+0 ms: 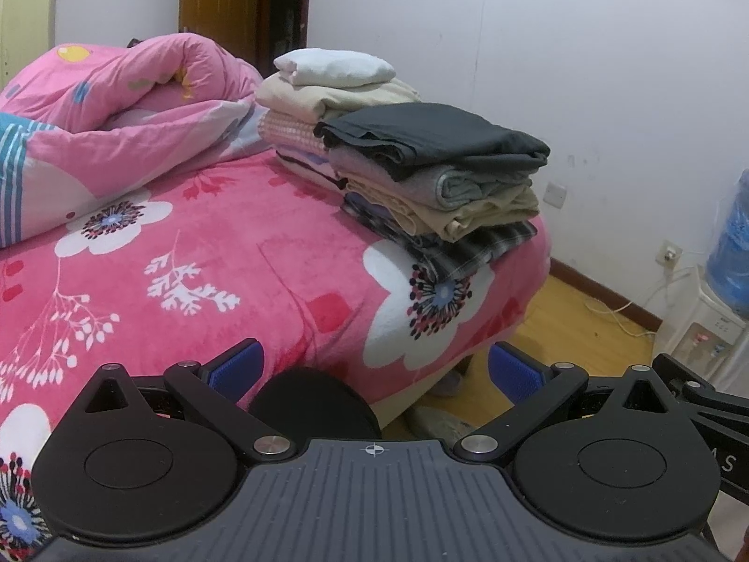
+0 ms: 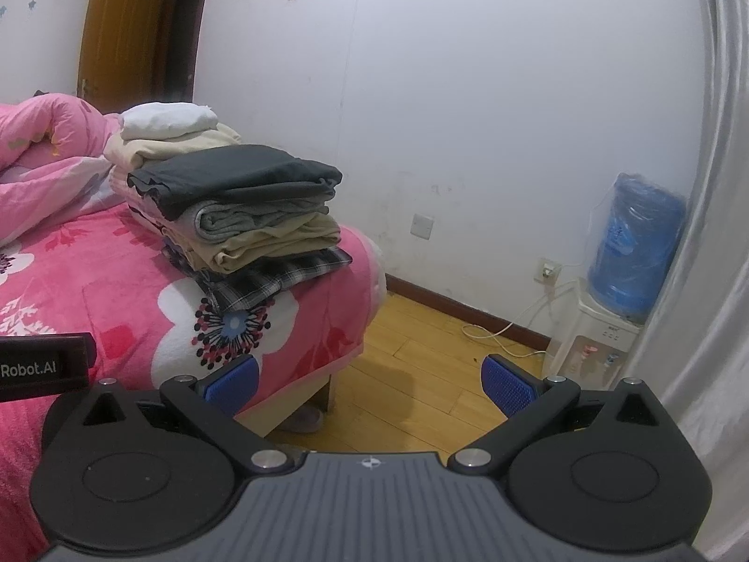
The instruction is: Fold clothes
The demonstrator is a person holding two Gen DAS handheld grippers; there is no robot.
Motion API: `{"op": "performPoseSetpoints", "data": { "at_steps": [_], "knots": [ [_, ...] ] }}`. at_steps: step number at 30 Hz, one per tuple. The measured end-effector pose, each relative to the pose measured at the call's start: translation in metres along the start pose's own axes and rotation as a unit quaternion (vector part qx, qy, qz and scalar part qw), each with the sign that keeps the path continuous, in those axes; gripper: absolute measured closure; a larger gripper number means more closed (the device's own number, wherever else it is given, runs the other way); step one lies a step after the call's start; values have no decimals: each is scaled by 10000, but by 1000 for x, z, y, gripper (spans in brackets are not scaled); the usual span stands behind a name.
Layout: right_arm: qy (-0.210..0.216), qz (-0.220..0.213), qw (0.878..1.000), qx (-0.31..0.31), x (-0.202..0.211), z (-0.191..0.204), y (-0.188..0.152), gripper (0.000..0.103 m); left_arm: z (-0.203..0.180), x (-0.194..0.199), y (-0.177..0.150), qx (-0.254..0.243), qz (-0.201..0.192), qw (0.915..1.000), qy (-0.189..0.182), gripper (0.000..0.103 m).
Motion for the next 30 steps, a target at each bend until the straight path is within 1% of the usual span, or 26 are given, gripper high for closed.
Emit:
{"op": "performPoseSetpoints", "data": {
  "at_steps": [7, 18, 30],
  "knots": [
    [-14, -5, 10000, 34, 1, 1, 0, 0, -1, -2, 0, 12, 10, 10000, -6, 0],
    [-122, -54, 9998, 125, 1, -2, 4, 0, -11, -4, 2, -33, 18, 9999, -136, 0],
    [-177, -56, 9998, 60, -4, -12, 6, 0, -21, -7, 1, -81, 65, 9998, -158, 0]
  ]
}}
Point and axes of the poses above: each gripper's, at about its wrist camera, not at the fingertips, and x roughly against the way its jaws point, z to its left, y to its top, the point moved 3 cm from there along -x, roughly the way its jaws point, and after that the axes turned 3 degrees about z, right-handed, at the moved point
